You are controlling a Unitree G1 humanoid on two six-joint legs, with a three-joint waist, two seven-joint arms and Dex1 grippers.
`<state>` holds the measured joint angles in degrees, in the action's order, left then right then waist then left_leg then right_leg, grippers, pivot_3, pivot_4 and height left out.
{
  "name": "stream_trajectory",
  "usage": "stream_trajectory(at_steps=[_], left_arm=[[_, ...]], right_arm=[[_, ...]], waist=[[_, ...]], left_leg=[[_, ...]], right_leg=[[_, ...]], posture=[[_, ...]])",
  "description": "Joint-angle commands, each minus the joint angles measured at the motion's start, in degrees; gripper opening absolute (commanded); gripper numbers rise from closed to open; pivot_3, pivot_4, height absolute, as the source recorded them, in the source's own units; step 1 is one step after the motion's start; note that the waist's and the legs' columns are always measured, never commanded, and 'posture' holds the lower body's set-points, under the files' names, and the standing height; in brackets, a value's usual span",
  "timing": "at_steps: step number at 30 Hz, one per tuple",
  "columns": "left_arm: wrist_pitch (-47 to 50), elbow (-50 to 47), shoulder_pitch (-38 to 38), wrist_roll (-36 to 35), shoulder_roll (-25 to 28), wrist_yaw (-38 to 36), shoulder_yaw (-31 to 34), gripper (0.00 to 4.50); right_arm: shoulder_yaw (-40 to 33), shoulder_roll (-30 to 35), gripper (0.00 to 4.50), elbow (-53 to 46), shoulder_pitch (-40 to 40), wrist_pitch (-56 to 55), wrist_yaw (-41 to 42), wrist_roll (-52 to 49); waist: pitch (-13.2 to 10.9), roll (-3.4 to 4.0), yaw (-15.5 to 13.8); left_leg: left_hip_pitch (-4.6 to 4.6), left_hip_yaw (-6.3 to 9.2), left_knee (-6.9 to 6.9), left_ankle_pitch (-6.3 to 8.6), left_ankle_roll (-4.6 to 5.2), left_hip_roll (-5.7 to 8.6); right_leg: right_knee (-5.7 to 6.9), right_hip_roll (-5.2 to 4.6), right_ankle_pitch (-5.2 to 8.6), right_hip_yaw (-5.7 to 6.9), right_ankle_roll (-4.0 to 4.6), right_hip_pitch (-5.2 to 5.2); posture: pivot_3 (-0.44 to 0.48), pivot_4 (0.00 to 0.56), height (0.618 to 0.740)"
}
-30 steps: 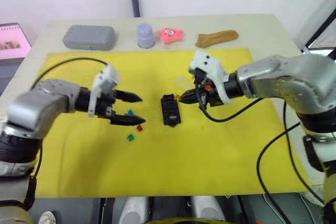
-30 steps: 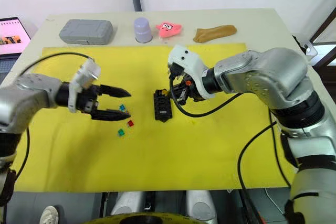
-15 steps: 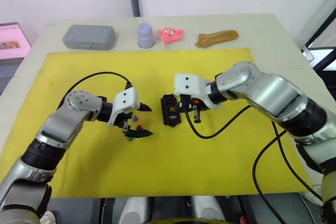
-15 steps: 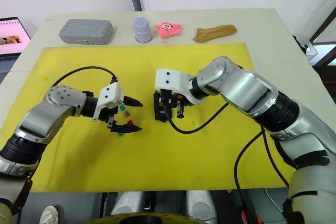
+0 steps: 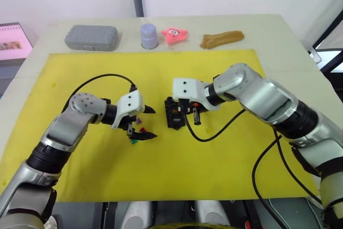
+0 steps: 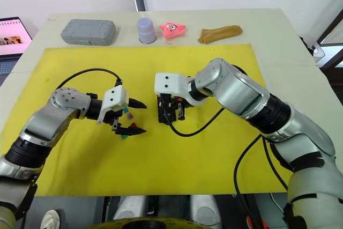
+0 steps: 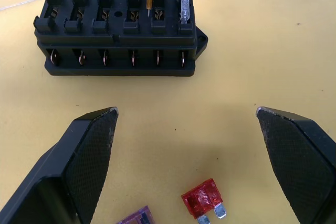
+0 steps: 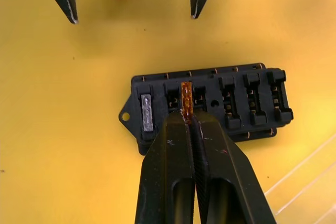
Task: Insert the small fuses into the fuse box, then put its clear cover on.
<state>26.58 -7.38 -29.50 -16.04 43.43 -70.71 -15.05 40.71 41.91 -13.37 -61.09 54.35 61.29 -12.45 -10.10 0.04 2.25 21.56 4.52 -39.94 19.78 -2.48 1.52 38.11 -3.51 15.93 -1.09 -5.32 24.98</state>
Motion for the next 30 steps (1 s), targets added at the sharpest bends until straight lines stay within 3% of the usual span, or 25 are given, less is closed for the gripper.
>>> stream_trajectory(at_steps=[1,30], left_arm=[[-0.8,-0.9,-0.5,0.2,-0.2,0.2,0.8,4.42],[-2.1,0.9,-2.2,2.9,-3.2,0.9,0.4,4.42]], right_arm=[[-0.9,-0.2,0.0,-1.5,-0.1,-1.0,1.7,1.1],[-0.6,-2.2,0.0,1.4,1.1,-4.7,5.8,7.9]], waist=[[0.0,0.0,0.0],[0.0,0.0,0.0]], left_leg=[[0.0,0.0,0.0,0.0,0.0,0.0],[-0.01,0.01,-0.03,-0.02,-0.03,0.0]], right_leg=[[0.0,0.0,0.0,0.0,0.0,0.0],[0.03,0.0,0.0,0.0,0.0,0.0]], posture=[[0.0,0.15,0.74],[0.0,0.15,0.74]])
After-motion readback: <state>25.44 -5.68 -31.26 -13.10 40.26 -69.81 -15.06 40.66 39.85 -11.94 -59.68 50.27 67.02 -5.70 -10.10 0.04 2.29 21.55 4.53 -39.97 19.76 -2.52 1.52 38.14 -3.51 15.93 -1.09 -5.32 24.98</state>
